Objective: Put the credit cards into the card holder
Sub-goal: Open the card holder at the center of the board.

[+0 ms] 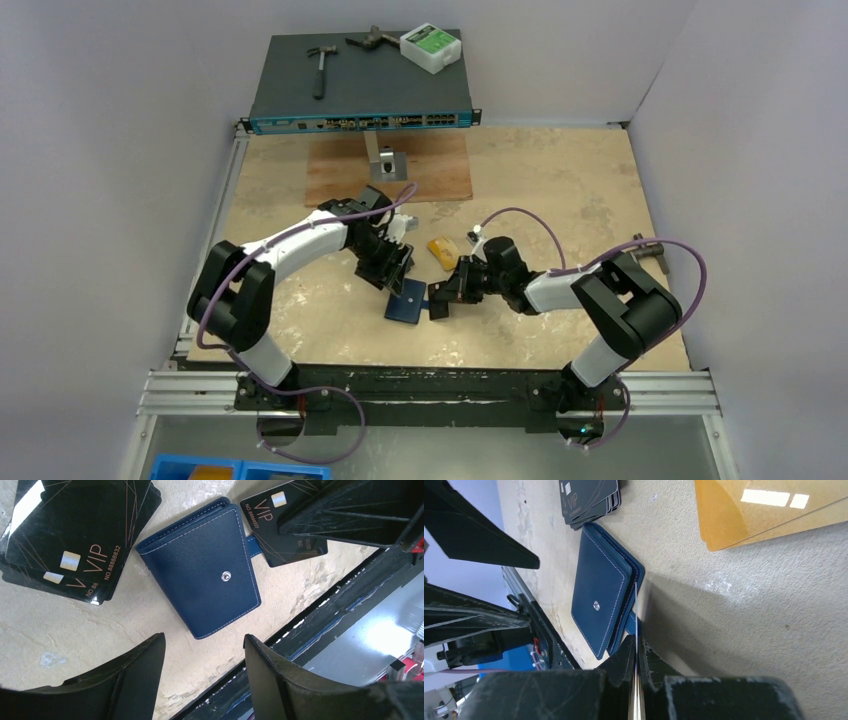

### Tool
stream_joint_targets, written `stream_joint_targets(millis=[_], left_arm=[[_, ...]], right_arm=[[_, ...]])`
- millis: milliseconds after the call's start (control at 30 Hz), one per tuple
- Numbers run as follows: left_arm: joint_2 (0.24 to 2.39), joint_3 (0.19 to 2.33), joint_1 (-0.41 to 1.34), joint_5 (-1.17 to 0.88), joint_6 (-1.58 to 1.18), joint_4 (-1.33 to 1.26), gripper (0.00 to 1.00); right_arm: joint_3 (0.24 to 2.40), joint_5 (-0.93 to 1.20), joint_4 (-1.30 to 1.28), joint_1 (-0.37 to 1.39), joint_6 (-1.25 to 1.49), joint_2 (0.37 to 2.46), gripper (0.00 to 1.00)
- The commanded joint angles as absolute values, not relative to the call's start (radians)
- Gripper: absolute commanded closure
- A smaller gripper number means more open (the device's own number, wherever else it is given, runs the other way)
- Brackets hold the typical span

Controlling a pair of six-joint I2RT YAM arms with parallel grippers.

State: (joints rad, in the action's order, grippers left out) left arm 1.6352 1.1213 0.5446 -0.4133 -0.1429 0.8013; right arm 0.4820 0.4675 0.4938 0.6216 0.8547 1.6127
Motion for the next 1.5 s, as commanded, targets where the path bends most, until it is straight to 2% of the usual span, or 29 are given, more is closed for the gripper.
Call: stream_joint_targets(millis=[0, 433, 833, 1133, 1367, 1467], left_arm=[[1.658, 1.112, 0.543, -0.433, -0.174, 0.73, 0.42], [1.743, 1.133, 0.544, -0.486, -0.163, 0.652, 0.34], [1.734, 1.136, 0.56, -0.563, -0.143, 0.624, 0.27], [1.713, 1.123, 0.581, -0.544, -0.1, 0.648, 0.22], [1.665, 1.146, 0.582, -0.432, -0.042, 0.719, 0.17], [1.636, 1.167, 0.581, -0.406, -0.028, 0.742, 0.1]], right_arm=[[0.484, 0.505, 0.521, 0.623, 0.835, 1.611, 1.0], [0.484, 0.573, 0.58, 0.623, 0.831, 1.664, 1.0], [0.484, 0.602, 0.651, 0.623, 0.838, 1.654, 1.0], [0.522, 0.638, 0.718, 0.632, 0.874, 1.668, 1.0], [0.576, 0.642, 0.72, 0.665, 0.876, 1.689, 1.0], [0.599, 0.643, 0.718, 0.679, 0.877, 1.697, 1.0]])
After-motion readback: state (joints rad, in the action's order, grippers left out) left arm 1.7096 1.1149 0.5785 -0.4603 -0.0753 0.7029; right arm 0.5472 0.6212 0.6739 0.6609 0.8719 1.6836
